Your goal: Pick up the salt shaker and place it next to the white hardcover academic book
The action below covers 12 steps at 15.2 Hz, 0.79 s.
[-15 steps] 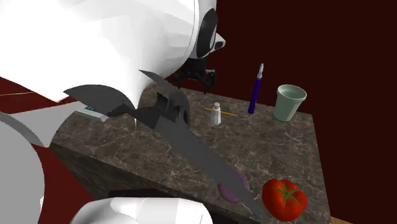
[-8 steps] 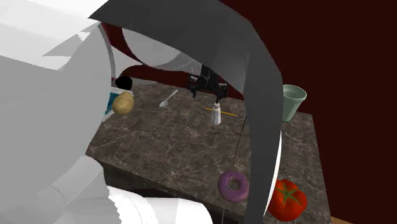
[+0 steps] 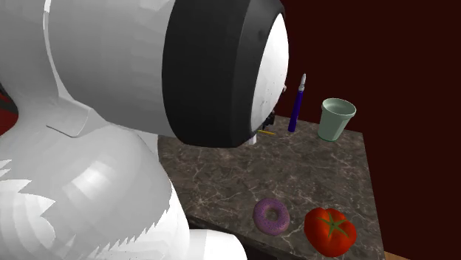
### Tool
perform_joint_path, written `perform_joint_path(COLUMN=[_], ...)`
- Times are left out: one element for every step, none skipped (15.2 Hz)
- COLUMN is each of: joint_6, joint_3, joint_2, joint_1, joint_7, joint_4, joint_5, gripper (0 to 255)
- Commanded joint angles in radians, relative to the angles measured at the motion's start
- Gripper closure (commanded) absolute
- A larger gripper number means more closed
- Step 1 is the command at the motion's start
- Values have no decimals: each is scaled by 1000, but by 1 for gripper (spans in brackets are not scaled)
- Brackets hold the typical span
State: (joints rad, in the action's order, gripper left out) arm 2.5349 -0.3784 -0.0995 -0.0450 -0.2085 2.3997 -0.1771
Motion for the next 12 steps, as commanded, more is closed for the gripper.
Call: perform_joint_path(joint_6=[28, 40, 52, 64, 75, 92, 92, 92, 92, 92, 92, 92], joint_3=[-4, -4, -4, -4, -3, -2, -1, -1, -1, -1, -1, -1], joint_2=[30, 44, 57, 71, 85, 107, 107, 107, 107, 107, 107, 107], joint_1=[4, 6, 8, 11, 12, 15, 15, 15, 14, 14, 14, 14], joint_7=[-21, -29, -38, -48, -57, -73, -73, -73, -73, -73, -73, -73], joint_4=[0, 0, 0, 0, -1, -2, -2, -2, -2, -2, -2, -2], joint_5=[-26, -38, -51, -64, -78, -100, -100, -100, -100, -100, -100, -100], gripper=[0, 0, 0, 0, 0, 0, 0, 0, 0, 0, 0, 0])
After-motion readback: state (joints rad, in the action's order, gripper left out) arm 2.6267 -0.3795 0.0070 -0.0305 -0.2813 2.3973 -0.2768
